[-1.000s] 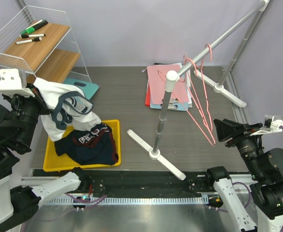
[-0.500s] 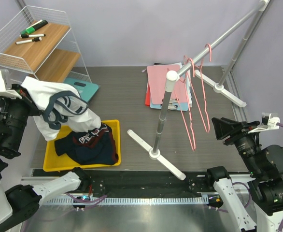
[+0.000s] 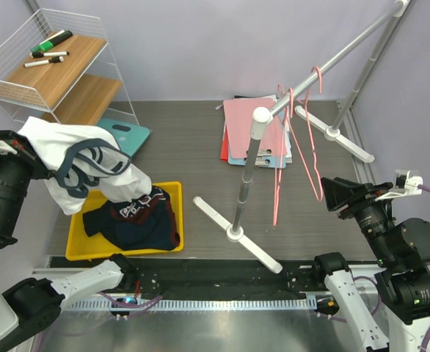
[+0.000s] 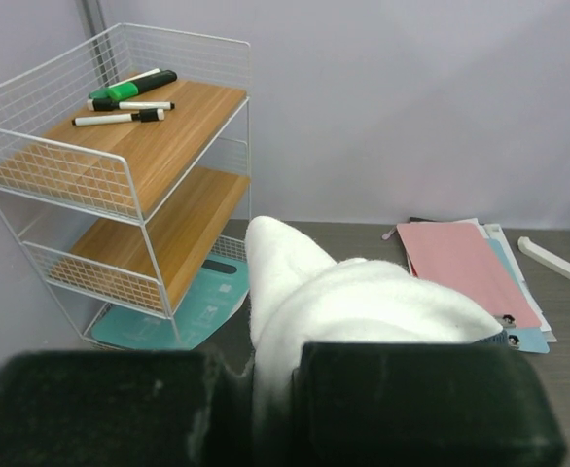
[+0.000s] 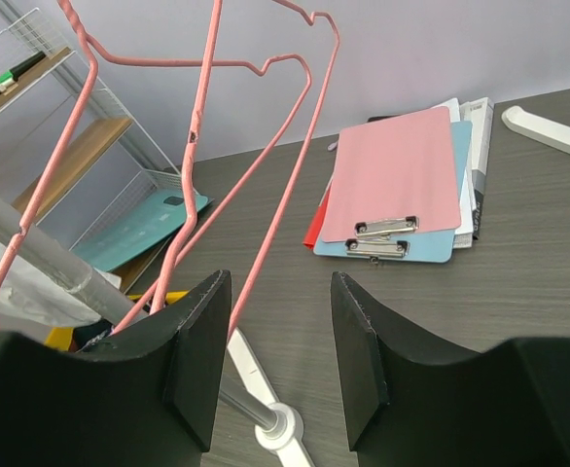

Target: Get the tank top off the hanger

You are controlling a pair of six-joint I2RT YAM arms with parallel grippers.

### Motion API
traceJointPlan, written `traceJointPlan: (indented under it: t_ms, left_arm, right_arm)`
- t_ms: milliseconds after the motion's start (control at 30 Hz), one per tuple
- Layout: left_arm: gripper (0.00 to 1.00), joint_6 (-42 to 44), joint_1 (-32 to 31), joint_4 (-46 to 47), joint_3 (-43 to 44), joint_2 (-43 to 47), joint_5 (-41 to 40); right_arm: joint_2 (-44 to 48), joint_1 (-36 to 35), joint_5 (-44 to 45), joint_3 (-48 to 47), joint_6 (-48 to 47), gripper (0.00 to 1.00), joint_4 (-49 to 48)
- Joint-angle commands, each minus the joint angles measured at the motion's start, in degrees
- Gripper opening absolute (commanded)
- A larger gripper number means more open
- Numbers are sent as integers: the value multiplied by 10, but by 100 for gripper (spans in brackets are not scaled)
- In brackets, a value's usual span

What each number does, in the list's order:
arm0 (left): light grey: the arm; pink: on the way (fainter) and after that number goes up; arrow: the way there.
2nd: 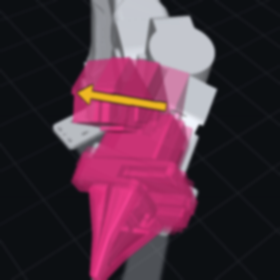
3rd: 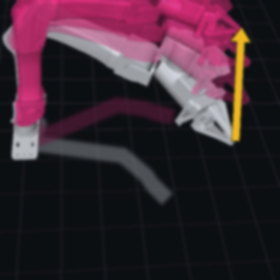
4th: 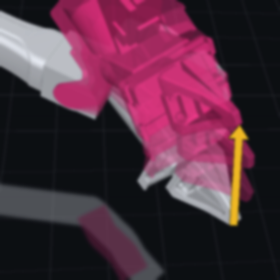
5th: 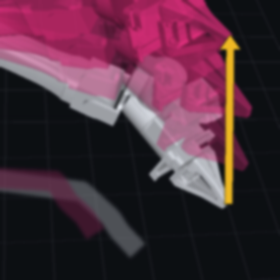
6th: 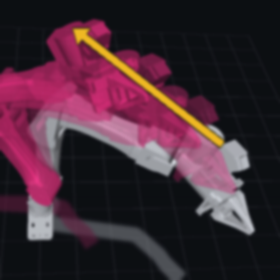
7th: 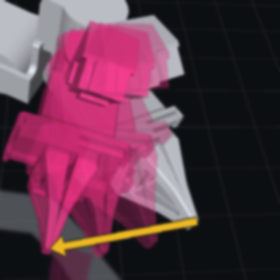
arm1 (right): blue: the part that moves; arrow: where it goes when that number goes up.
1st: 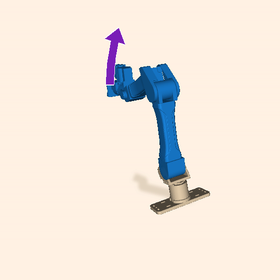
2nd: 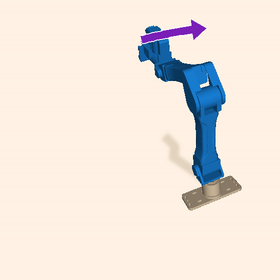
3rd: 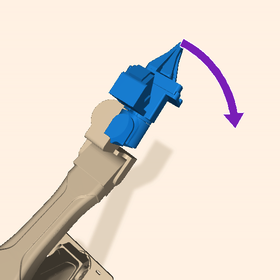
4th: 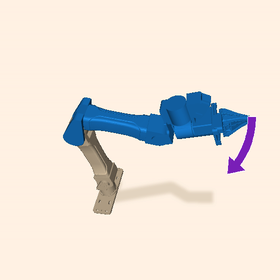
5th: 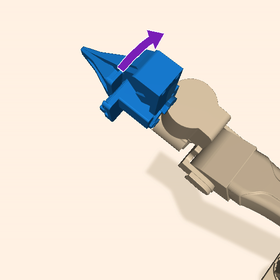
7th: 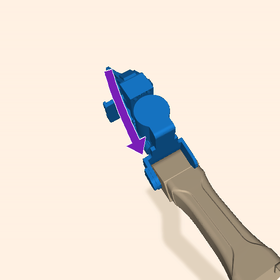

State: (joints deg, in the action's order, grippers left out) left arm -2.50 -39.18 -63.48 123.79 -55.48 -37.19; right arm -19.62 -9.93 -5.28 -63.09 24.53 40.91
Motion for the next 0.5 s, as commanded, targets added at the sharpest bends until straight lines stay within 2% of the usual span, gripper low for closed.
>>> traceJointPlan:
  t_ms: [0,200,333,467]
  left_arm:
    - [0,2,3,21,11,3,19]
    - [0,-11,3,20,-9,25,15]
    - [0,-34,3,24,-69,56,12]
    - [0,-73,3,18,-172,81,34]
  right_arm:
    - [4,-3,-3,4,9,51,-28]
    - [5,-3,-3,5,7,51,-25]
    - [1,-3,-3,8,8,51,-27]
    - [2,-3,-8,14,10,51,-32]
